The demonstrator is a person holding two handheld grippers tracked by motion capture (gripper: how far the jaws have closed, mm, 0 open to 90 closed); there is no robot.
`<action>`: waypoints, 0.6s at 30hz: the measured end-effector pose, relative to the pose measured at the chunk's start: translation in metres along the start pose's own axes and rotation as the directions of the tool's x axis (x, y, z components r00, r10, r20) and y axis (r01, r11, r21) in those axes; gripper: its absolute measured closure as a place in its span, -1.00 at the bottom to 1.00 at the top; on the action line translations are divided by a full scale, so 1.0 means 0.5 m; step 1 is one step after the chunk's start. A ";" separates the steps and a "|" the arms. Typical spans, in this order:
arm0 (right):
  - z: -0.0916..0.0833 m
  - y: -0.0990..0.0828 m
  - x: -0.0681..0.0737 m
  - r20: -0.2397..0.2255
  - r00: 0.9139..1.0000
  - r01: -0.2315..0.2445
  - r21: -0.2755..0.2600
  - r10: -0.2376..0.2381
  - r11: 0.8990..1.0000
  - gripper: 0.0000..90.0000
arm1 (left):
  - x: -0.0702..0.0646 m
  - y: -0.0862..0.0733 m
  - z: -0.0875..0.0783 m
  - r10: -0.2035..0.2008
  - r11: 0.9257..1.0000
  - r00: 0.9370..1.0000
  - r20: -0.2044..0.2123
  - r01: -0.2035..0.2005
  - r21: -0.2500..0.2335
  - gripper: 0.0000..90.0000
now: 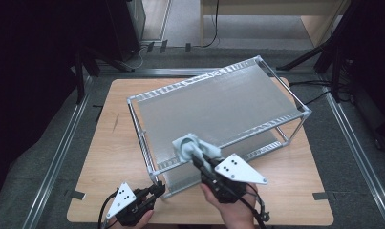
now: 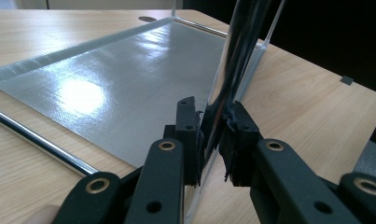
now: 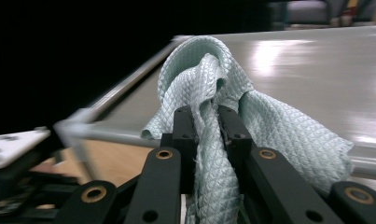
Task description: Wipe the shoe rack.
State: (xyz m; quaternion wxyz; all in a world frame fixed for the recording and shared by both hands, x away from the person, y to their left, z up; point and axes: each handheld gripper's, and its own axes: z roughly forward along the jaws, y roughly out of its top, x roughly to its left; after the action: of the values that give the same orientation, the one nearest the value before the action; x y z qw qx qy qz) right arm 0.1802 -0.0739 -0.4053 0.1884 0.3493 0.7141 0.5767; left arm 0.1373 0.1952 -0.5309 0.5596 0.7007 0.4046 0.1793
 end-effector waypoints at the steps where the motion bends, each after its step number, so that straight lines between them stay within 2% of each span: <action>1: 0.008 -0.004 0.024 -0.051 0.999 0.007 0.005 -0.007 1.000 0.75 | 0.000 0.000 0.000 0.002 1.000 1.000 0.000 -0.002 0.000 0.74; 3: 0.012 -0.009 0.041 -0.104 0.994 0.021 0.023 -0.018 1.000 0.74 | 0.002 0.000 -0.001 0.003 1.000 1.000 0.006 -0.003 0.001 0.74; 5: 0.011 -0.014 0.048 -0.121 0.992 0.037 0.035 -0.033 0.999 0.74 | 0.001 0.000 -0.001 0.003 1.000 1.000 0.005 -0.003 0.001 0.74; 8: 0.006 -0.017 0.041 -0.114 0.992 0.051 0.032 -0.047 0.998 0.75 | 0.002 0.000 -0.001 0.006 1.000 1.000 0.006 -0.006 0.002 0.74; 11: -0.015 -0.019 0.000 -0.055 0.998 0.034 0.026 -0.033 0.999 0.76 | 0.003 -0.001 -0.002 0.011 1.000 1.000 0.007 -0.011 0.004 0.74; 14: -0.036 -0.020 -0.045 0.021 1.000 0.017 0.015 -0.018 1.000 0.76 | 0.004 0.000 -0.004 0.010 1.000 1.000 0.008 -0.010 0.006 0.74; 16: -0.053 -0.022 -0.077 0.094 0.995 0.018 0.006 -0.019 1.000 0.77 | 0.006 0.000 -0.005 0.007 1.000 1.000 0.008 -0.007 0.005 0.75; 17: -0.060 -0.025 -0.094 0.139 0.990 0.035 0.002 -0.035 0.999 0.76 | 0.006 0.000 -0.005 0.007 1.000 1.000 0.008 -0.007 0.005 0.75; 18: -0.060 -0.025 -0.094 0.139 0.990 0.035 0.002 -0.035 0.999 0.76 | 0.007 0.000 -0.006 0.009 1.000 1.000 0.010 -0.009 0.008 0.75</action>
State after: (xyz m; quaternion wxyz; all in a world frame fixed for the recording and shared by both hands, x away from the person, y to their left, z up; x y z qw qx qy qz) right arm 0.1886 -0.1296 -0.4155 0.2479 0.3758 0.7053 0.5476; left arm 0.1374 0.1998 -0.5305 0.5577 0.7058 0.3994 0.1767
